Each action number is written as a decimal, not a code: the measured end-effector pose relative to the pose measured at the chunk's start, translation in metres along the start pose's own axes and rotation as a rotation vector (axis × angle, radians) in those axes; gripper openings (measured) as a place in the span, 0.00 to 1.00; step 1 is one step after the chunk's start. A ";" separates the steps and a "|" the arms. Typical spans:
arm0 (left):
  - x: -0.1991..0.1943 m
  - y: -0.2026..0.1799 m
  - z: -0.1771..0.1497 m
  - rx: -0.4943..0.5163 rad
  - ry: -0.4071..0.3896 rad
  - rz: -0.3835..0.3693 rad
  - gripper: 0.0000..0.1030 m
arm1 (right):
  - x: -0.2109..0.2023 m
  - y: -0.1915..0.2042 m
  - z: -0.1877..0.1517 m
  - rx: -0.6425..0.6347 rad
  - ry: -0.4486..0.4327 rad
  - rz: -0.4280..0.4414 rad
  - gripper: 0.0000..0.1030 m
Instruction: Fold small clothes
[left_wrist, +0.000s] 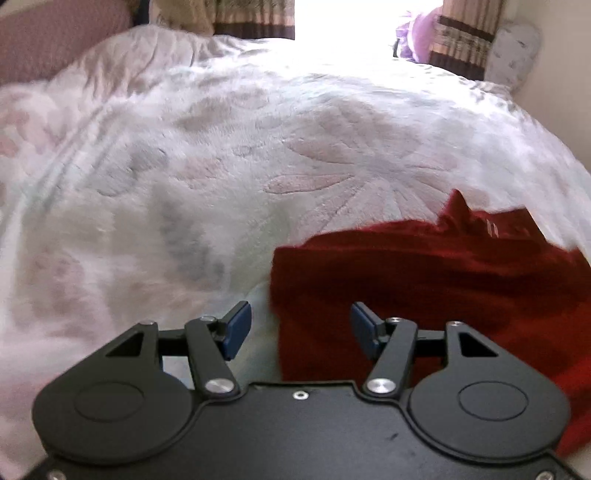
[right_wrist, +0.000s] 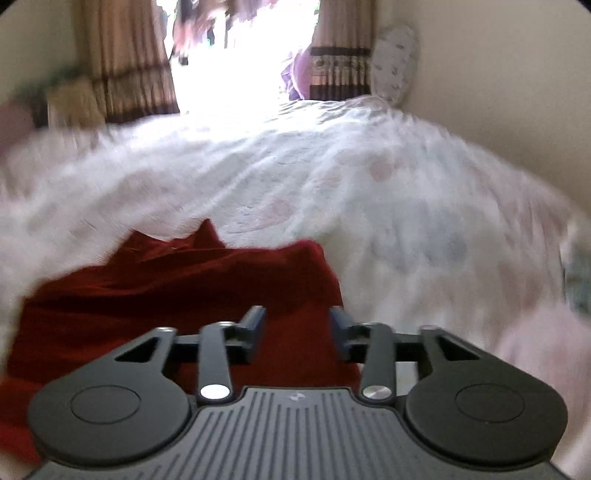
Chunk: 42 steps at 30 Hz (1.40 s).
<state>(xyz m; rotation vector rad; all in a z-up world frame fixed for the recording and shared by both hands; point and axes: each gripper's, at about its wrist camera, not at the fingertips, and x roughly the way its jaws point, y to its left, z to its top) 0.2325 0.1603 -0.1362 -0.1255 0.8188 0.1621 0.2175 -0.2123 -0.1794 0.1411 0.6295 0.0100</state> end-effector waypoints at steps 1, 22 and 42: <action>-0.012 0.000 -0.005 0.026 -0.004 0.003 0.59 | -0.011 -0.012 -0.009 0.057 0.015 0.009 0.59; -0.029 -0.001 -0.095 0.073 0.117 -0.009 0.60 | 0.010 -0.084 -0.072 0.644 0.184 0.097 0.17; -0.032 0.063 -0.088 -0.030 0.100 0.073 0.60 | -0.045 0.135 0.010 0.129 -0.030 0.408 0.14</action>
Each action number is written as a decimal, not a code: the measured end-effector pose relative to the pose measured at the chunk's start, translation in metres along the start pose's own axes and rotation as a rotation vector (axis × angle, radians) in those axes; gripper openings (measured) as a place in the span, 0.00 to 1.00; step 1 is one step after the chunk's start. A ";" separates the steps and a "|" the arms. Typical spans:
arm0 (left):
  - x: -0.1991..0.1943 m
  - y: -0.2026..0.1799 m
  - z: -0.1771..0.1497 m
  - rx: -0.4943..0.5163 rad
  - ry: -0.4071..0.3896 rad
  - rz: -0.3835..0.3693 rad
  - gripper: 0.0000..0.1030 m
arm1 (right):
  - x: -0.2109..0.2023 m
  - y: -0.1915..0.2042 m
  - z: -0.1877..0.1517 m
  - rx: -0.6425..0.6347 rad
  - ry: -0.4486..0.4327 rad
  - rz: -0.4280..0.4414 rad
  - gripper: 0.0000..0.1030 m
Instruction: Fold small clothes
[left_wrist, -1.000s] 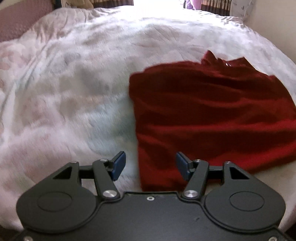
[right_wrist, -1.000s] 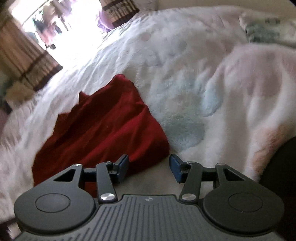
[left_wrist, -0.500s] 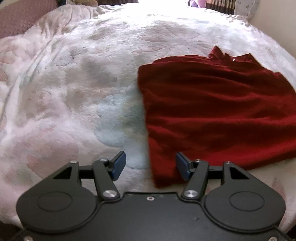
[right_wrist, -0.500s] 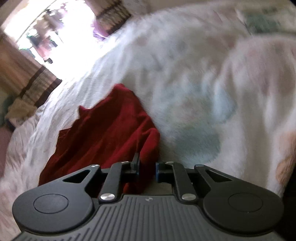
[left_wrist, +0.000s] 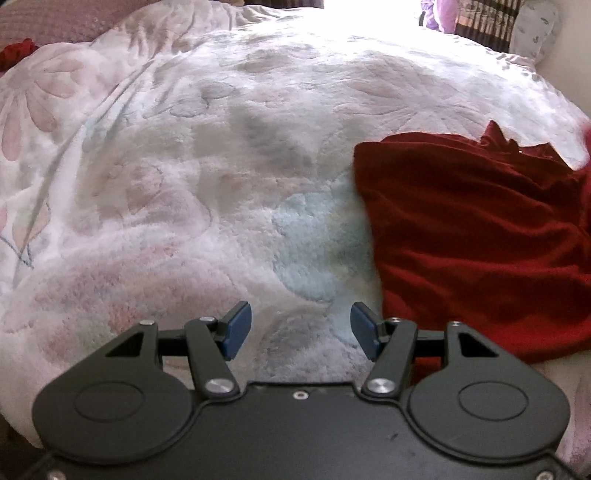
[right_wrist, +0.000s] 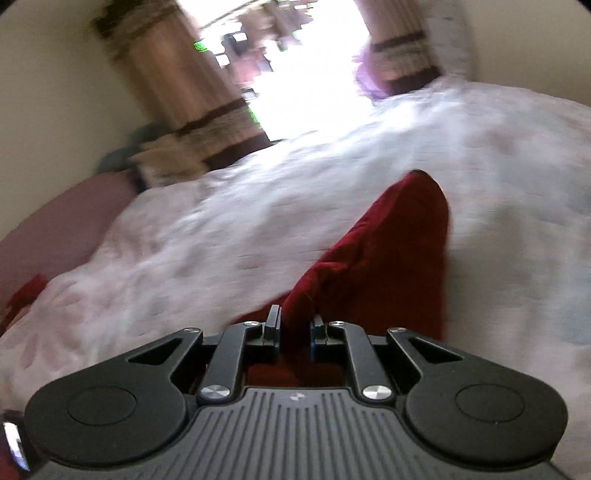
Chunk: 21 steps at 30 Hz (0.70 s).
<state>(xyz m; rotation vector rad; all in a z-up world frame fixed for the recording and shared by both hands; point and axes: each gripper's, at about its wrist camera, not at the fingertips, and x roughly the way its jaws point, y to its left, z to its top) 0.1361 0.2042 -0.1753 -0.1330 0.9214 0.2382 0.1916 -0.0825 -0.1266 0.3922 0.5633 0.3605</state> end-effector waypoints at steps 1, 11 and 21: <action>-0.001 0.001 0.000 -0.003 -0.003 -0.006 0.60 | 0.005 0.013 -0.004 -0.012 0.013 0.028 0.14; 0.002 0.012 -0.001 -0.046 0.013 -0.020 0.60 | 0.080 0.052 -0.114 -0.068 0.345 -0.044 0.15; 0.006 0.008 -0.002 -0.027 0.032 -0.017 0.60 | 0.071 0.043 -0.124 -0.065 0.336 0.004 0.26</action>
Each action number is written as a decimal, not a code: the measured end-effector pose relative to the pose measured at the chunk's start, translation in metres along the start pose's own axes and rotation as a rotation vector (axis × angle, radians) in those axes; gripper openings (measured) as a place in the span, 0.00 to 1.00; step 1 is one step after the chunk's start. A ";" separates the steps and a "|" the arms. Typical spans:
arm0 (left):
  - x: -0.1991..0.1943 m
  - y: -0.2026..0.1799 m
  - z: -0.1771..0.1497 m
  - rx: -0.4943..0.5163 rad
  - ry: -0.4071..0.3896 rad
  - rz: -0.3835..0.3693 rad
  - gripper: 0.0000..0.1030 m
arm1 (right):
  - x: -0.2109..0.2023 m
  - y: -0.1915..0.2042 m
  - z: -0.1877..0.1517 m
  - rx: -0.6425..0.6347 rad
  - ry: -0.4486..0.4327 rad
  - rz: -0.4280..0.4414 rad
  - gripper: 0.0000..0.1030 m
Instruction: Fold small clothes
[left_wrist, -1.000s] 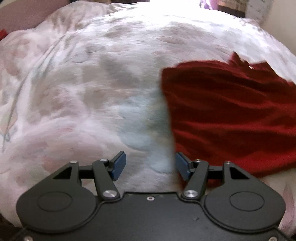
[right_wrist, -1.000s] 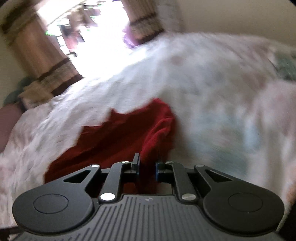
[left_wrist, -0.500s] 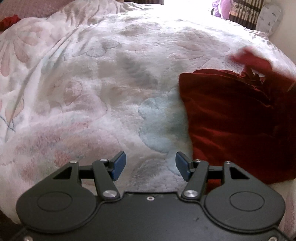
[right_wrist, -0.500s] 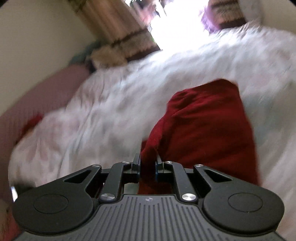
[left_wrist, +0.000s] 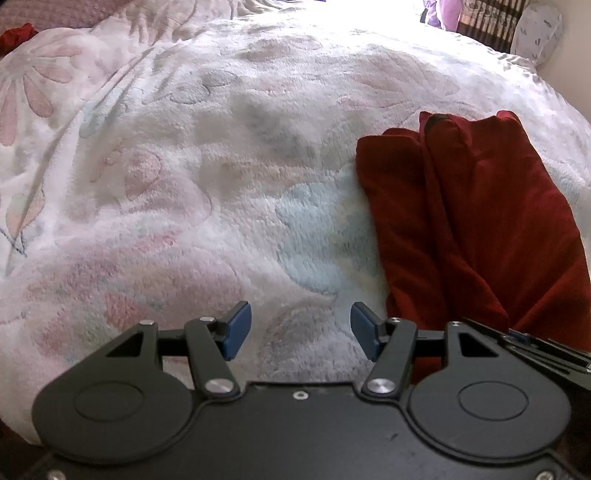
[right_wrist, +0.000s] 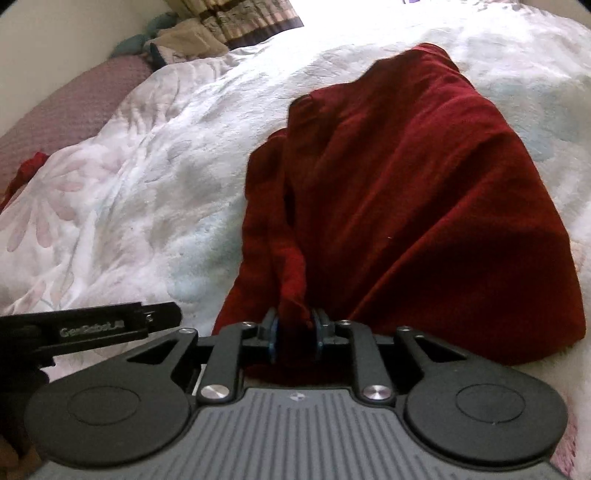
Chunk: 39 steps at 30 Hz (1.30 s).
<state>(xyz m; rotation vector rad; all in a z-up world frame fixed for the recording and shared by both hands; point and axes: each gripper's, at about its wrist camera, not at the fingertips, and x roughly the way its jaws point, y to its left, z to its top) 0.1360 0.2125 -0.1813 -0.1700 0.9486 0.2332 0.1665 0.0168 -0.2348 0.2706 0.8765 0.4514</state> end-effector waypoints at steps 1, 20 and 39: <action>0.001 -0.001 0.000 -0.001 0.001 0.002 0.60 | -0.001 0.001 0.001 -0.004 -0.001 0.002 0.30; -0.001 0.006 0.000 -0.018 -0.004 0.021 0.60 | -0.026 0.038 0.013 -0.088 -0.133 0.070 0.13; 0.006 0.014 0.003 -0.065 0.018 0.066 0.60 | 0.029 0.045 -0.020 -0.160 -0.023 0.043 0.13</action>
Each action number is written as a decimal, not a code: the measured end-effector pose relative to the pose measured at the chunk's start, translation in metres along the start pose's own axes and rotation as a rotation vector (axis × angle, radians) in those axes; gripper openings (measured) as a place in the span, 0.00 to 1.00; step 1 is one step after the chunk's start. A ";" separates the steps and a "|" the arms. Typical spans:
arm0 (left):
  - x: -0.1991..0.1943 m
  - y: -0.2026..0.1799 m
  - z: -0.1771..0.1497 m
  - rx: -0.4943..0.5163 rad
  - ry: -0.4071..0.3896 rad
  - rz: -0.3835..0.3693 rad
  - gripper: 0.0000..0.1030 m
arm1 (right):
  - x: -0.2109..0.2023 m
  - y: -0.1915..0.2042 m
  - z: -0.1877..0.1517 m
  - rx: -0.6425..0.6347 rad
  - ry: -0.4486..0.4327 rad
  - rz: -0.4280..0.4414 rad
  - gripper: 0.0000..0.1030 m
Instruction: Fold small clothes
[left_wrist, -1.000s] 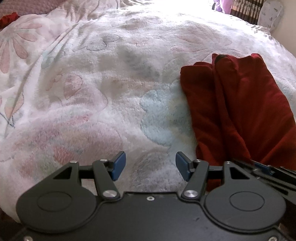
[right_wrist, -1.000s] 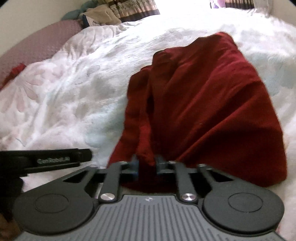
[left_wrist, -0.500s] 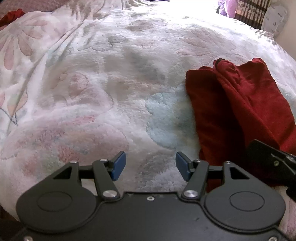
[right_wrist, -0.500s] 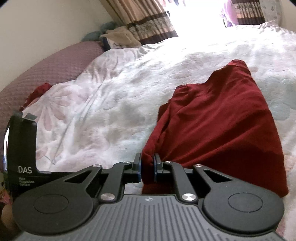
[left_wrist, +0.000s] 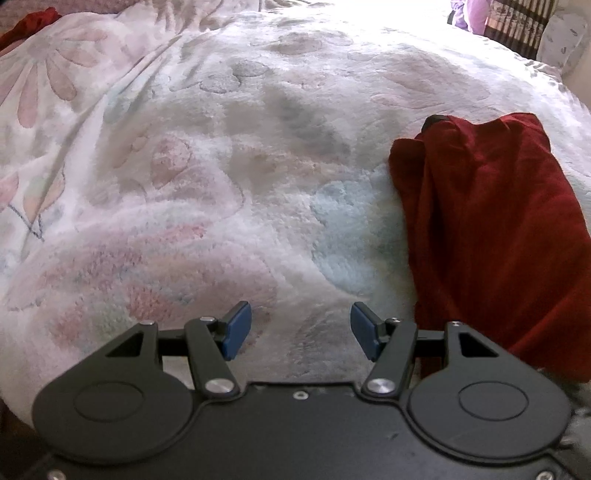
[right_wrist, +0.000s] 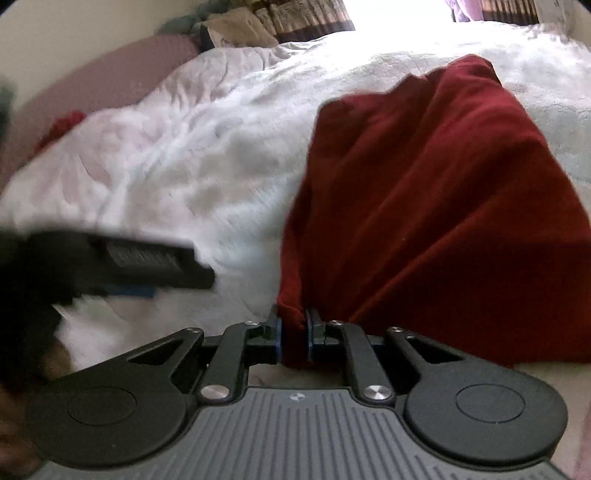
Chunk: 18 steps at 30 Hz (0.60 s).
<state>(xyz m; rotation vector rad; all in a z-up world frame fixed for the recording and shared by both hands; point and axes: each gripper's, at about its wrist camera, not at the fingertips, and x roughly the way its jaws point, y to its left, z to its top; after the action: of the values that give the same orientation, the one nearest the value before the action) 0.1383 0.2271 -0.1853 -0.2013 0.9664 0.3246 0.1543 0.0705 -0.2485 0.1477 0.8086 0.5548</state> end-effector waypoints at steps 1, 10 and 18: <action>0.000 -0.001 0.001 -0.001 0.000 -0.001 0.60 | -0.003 0.002 -0.002 -0.013 -0.018 0.002 0.15; -0.008 -0.001 0.000 -0.008 -0.033 -0.007 0.60 | -0.047 0.000 0.030 0.020 0.007 0.157 0.47; -0.014 -0.015 -0.002 0.025 -0.047 0.011 0.60 | -0.071 -0.046 0.048 0.054 -0.032 -0.058 0.46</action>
<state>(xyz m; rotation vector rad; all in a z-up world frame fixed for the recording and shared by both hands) 0.1350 0.2104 -0.1745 -0.1652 0.9253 0.3262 0.1685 -0.0016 -0.1846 0.1818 0.7951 0.4755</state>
